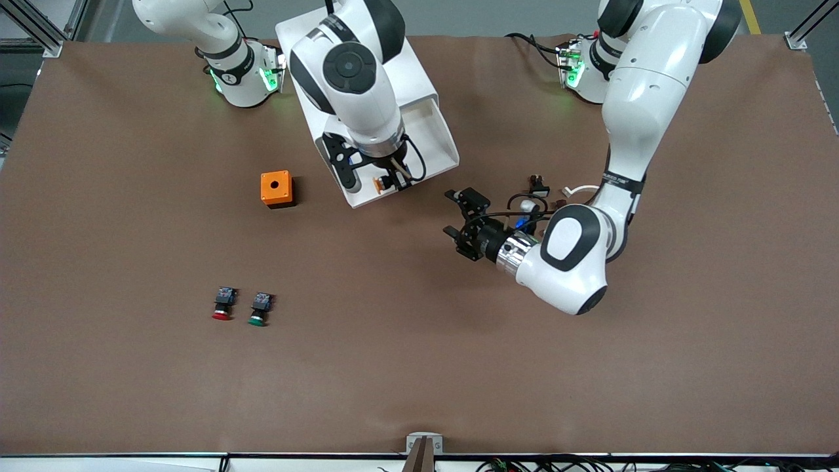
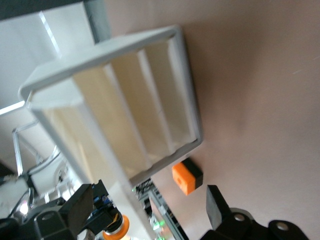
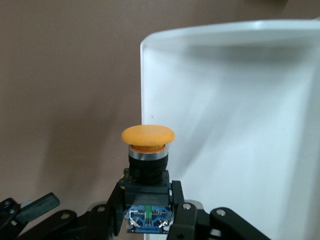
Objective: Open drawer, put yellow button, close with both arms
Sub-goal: 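Lower the yellow button into the open drawer with the right gripper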
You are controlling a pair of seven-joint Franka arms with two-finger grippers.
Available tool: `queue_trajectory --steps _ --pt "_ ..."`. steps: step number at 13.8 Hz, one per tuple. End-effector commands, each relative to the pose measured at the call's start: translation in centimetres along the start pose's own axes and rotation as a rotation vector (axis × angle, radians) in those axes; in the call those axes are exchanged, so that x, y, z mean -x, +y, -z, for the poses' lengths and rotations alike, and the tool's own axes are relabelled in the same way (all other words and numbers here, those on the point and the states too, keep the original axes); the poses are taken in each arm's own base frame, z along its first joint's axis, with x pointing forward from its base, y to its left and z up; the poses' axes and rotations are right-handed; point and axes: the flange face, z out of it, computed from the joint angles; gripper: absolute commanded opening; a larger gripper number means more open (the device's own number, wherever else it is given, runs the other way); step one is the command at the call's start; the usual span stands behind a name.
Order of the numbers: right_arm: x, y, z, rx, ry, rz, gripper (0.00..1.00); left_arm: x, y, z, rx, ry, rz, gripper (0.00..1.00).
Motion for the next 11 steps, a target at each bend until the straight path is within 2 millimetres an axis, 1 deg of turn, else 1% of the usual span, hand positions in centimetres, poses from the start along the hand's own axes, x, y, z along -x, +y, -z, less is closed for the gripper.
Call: queue_trajectory --steps 1,2,4,5,6,7,8,9,10,11 --pt "0.4 0.1 0.1 -0.012 0.018 -0.038 0.24 -0.3 -0.3 0.9 0.035 0.047 -0.081 0.99" --pt "0.4 0.1 0.1 -0.011 0.018 -0.041 0.29 -1.2 0.3 2.0 0.065 0.068 -0.082 0.99" --pt "0.8 0.4 0.1 -0.004 0.020 -0.034 0.30 -2.0 0.7 2.4 0.092 0.127 -0.125 0.99" --pt "0.6 0.6 -0.4 0.007 0.024 -0.035 0.30 -2.3 0.9 2.6 0.105 0.151 -0.135 0.99" --pt "0.5 1.0 -0.7 0.016 0.027 -0.036 0.30 -2.7 1.0 3.3 0.133 0.185 -0.136 0.99" --pt "1.0 1.3 -0.9 0.022 0.029 -0.027 0.31 -2.6 0.9 4.5 0.165 0.197 -0.161 0.99" --pt "1.0 1.6 -1.2 0.029 0.032 -0.025 0.34 -2.4 0.8 4.8 0.172 0.200 -0.211 0.99" --pt "1.1 1.6 -1.1 0.028 0.031 -0.023 0.38 -1.8 0.0 5.5 0.186 0.199 -0.254 0.99" --pt "1.2 1.6 -1.0 0.027 0.030 -0.023 0.50 -1.3 -1.1 6.8 0.215 0.222 -0.308 0.99" --pt "1.0 1.6 -0.4 0.018 0.026 -0.025 0.75 -1.1 -2.1 7.7 0.237 0.259 -0.384 0.99"
